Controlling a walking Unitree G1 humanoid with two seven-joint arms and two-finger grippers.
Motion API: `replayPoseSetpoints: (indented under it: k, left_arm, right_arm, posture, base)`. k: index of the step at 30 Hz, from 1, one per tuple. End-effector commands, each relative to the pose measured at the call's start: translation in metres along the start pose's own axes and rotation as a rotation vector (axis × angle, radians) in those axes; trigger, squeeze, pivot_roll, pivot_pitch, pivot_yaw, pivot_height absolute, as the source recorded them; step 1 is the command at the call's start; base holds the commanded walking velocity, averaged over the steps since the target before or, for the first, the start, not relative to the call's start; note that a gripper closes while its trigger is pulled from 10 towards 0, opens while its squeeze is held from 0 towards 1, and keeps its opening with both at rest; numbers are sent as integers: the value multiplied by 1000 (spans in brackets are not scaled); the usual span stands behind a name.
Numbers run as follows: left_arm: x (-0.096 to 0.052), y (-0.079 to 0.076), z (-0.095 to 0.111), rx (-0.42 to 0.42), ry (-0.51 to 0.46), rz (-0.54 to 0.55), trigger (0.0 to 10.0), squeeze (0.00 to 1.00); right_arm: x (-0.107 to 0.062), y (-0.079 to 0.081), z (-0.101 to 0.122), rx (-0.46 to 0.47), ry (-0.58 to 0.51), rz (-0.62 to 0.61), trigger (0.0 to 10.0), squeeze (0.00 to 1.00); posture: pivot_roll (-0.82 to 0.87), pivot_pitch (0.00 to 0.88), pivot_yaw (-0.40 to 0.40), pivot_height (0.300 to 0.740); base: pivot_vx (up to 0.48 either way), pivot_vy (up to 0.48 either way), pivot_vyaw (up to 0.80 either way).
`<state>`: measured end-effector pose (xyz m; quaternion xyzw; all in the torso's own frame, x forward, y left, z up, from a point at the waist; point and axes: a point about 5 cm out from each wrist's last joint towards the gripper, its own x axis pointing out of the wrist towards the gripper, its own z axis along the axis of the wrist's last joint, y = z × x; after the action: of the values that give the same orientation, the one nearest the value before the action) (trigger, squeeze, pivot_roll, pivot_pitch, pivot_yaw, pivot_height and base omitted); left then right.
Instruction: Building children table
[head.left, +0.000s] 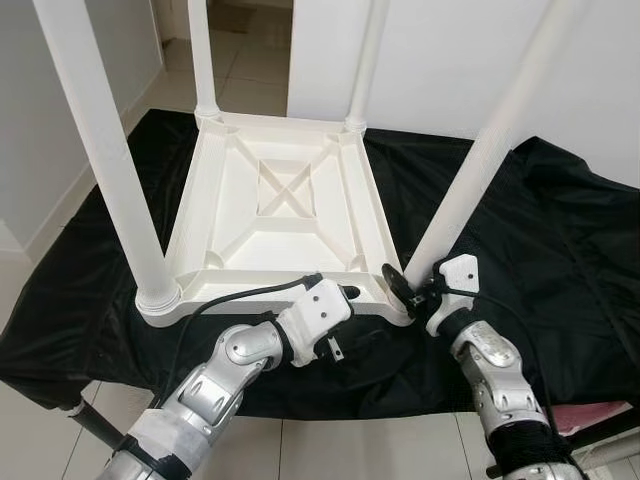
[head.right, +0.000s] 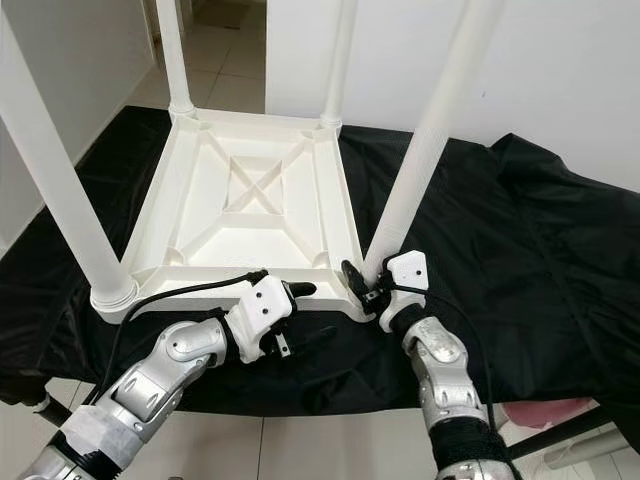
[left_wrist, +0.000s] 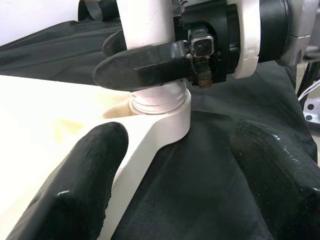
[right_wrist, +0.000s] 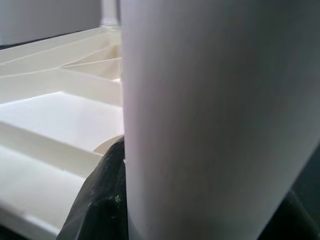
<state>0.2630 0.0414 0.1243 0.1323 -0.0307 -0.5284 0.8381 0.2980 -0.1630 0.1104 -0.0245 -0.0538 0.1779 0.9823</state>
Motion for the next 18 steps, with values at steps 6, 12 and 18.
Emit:
replayPoseSetpoints:
  k: [6, 12, 18]
  left_arm:
    - [1, -6, 1, 3, -3, -82, 10000, 0]
    - [3, -3, 3, 13, -11, -75, 10000, 0]
    - [3, -3, 4, 13, -16, -68, 10000, 0]
  right_arm:
    - [-4, 8, -11, 19, 71, -119, 10000, 0]
    - [0, 21, -11, 121, 70, -419, 10000, 0]
    - [9, 33, -8, 140, 77, -485, 10000, 0]
  posture:
    - [-8, 0, -95, 740]
    - [6, 0, -106, 740]
    - [10, 0, -107, 740]
  base:
    - [0, 0, 0]
    - [0, 0, 0]
    - [0, 0, 0]
